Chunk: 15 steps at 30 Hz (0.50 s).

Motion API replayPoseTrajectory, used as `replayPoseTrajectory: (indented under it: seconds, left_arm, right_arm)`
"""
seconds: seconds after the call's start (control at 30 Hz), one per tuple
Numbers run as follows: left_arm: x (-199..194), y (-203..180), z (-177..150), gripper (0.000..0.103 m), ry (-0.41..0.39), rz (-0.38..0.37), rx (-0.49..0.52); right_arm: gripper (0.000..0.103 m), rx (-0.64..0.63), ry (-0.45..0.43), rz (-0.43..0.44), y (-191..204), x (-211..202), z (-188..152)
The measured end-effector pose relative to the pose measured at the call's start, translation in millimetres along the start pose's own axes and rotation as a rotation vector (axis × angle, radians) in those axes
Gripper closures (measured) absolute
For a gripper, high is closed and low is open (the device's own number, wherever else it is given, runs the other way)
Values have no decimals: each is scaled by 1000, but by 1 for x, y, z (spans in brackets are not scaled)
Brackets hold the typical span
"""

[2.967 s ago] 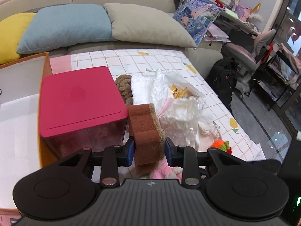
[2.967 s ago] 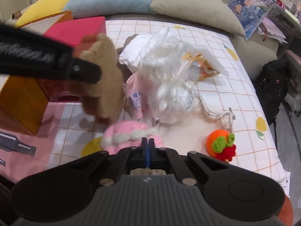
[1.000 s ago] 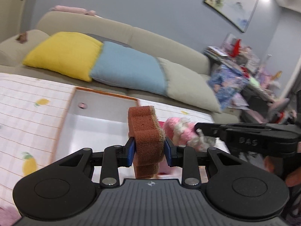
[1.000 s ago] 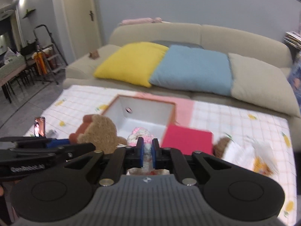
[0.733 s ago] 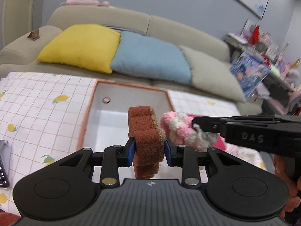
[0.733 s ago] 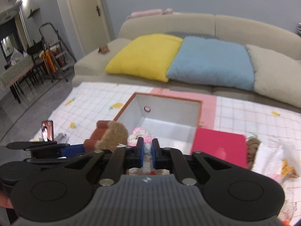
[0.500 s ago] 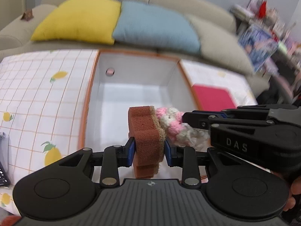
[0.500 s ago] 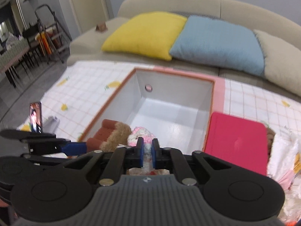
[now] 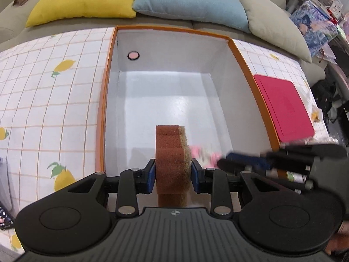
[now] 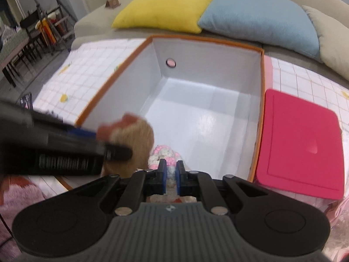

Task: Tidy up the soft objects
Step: 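Carry the bear and crocheted item with both tools over the white box, then open both tools to drop the bear and crocheted item into the box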

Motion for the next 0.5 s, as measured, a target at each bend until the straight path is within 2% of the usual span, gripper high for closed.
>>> replayPoseTrajectory:
  seconds: [0.2,0.37,0.43,0.5]
  left_arm:
    - [22,-7,-2,68,21,51,59]
    - [25,-3,-2,67,27,43,28]
    - [20,-1,-1,55,11,31,7]
    - [12,1,1,43,-11,-13,-18]
  right_arm:
    - [96,-27,11,-19,-3,4,-5]
    - [94,-68,16,-35,-2,9,-6]
    - [93,-73,18,-34,-1,10,-6]
    - [92,-79,24,-26,2,11,-6]
Point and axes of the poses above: each gripper's, at about its wrist camera, not at the fingertips, and x roughly the way its jaws point, y to its left, z to its top, the point moved 8 cm from there along x, roughly the way its jaws point, and after that the axes turned 5 degrees about x, right-handed, at the moved point
